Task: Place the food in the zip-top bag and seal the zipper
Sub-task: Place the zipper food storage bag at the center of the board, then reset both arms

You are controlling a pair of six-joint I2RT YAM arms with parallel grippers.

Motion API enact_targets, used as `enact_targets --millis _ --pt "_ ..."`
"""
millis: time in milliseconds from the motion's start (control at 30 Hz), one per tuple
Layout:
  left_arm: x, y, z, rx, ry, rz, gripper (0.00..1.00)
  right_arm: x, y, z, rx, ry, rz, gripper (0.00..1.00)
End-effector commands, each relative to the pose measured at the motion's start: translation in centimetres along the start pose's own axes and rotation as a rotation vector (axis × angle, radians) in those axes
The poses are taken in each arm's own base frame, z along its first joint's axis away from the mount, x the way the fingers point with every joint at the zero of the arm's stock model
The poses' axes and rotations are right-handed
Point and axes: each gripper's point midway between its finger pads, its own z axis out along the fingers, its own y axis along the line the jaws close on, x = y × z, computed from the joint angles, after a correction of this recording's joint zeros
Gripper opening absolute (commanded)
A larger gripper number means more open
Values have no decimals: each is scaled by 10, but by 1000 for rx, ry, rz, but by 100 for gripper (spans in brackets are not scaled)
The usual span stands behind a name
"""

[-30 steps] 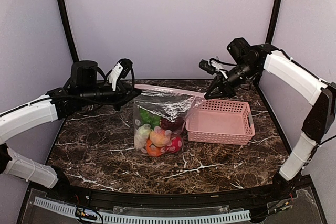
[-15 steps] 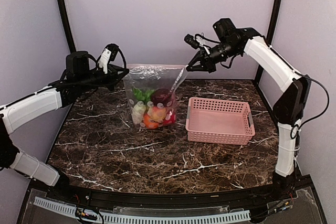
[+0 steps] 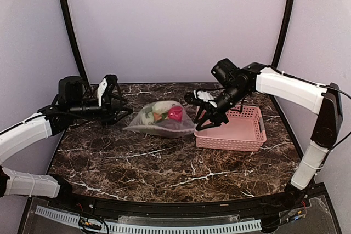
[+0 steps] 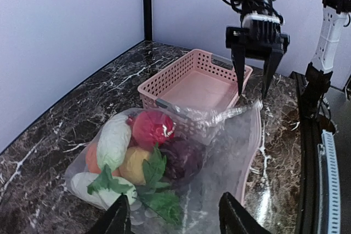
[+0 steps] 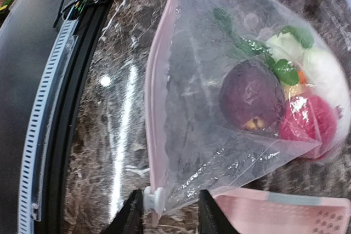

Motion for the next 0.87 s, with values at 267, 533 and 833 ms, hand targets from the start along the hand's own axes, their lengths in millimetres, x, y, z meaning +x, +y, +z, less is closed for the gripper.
enact_targets --millis 267,533,833 --pt "-21 44 -54 -419 30 1 87 -38 10 -102 161 -181 23 72" --pt "-40 103 -72 -726 71 -198 99 3 -101 -214 811 -320 392 99" --pt "-19 112 -56 -729 134 -328 99 39 -115 -229 1012 -324 544 99"
